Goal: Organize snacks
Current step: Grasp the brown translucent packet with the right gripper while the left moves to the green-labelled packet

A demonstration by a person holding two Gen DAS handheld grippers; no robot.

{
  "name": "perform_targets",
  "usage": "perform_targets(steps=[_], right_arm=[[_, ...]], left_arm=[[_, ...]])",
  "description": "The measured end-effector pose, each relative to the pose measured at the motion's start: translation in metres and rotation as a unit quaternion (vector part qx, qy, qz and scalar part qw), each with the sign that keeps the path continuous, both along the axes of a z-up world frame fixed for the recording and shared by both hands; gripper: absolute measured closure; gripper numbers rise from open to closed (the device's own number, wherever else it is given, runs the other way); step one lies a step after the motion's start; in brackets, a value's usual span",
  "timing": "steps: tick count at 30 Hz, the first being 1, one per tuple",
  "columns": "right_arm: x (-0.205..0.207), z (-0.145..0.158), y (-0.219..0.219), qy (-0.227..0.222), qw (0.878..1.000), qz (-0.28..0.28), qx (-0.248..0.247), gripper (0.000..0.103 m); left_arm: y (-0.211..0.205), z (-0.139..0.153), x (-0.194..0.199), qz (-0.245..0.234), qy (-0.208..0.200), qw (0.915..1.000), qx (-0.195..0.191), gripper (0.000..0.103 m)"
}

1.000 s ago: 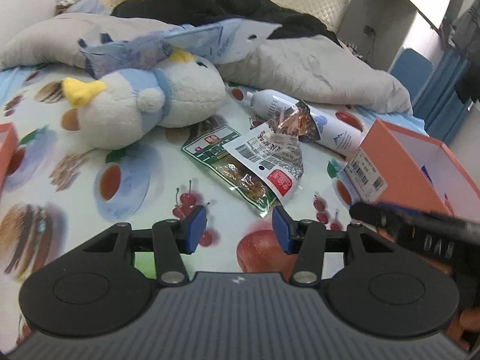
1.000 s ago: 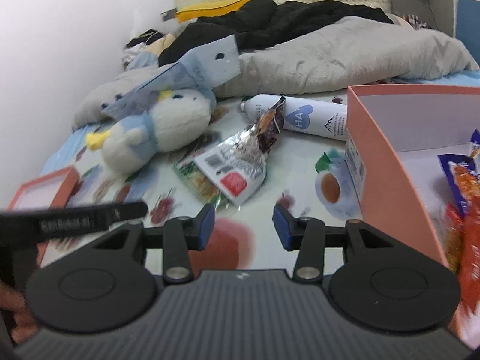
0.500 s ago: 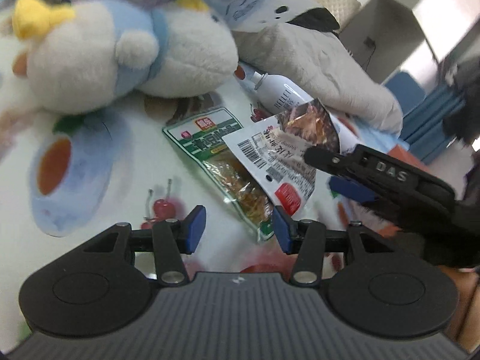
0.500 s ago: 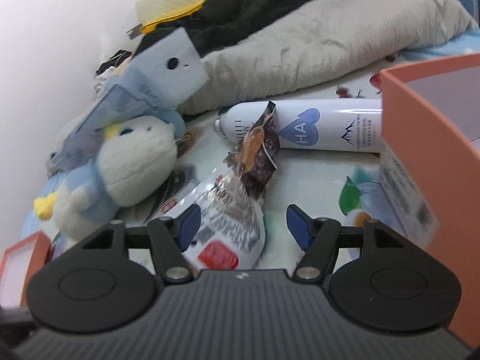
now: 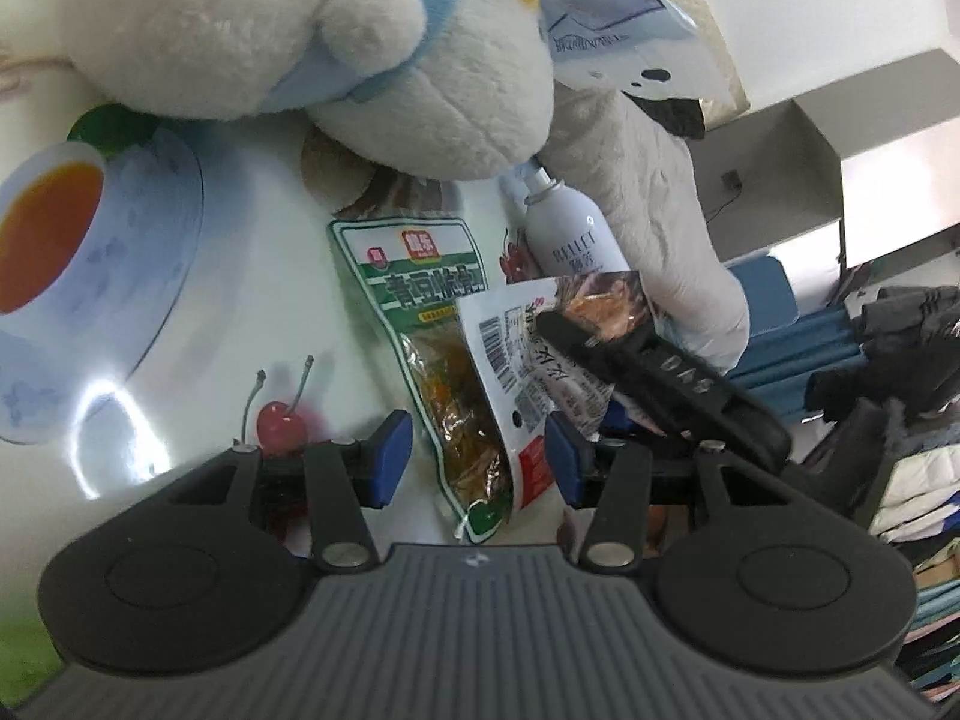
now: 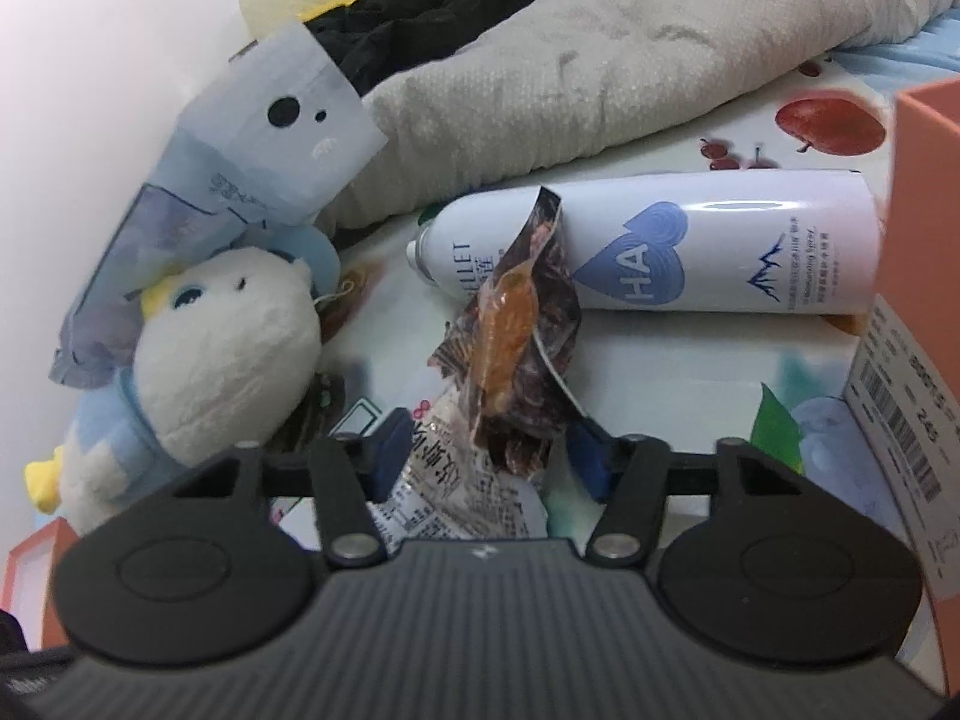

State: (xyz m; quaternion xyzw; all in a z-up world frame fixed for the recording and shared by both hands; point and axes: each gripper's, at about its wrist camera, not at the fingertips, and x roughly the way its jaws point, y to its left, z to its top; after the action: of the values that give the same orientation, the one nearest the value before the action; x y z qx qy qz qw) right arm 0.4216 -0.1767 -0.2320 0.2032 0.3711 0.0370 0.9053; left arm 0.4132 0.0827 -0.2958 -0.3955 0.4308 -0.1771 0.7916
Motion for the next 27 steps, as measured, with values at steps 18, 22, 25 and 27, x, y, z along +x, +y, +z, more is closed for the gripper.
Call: perform_targets(steps=[18,22,25,27], right_arm=[[-0.045,0.02,-0.008,0.01,0.99,0.005,-0.141,0.069],[-0.056,0.005,-0.009,0.023,0.99,0.033,-0.137,0.069],[-0.059,0.005,-0.005,0.016,0.989,0.052,-0.139,0.069],[-0.06,0.004,-0.004,0.013,0.987,0.06,-0.146,0.069]], left_arm=[[-0.002,0.0,0.007,0.019,0.005,0.9997,-0.013,0.038],[-0.004,-0.002,0.012,0.005,0.013,0.9995,-0.027,0.038],[-0.009,-0.005,0.016,-0.001,0.017,0.999,-0.041,0.038],[-0.01,-0.005,0.017,-0.001,0.013,0.9993,-0.035,0.038]])
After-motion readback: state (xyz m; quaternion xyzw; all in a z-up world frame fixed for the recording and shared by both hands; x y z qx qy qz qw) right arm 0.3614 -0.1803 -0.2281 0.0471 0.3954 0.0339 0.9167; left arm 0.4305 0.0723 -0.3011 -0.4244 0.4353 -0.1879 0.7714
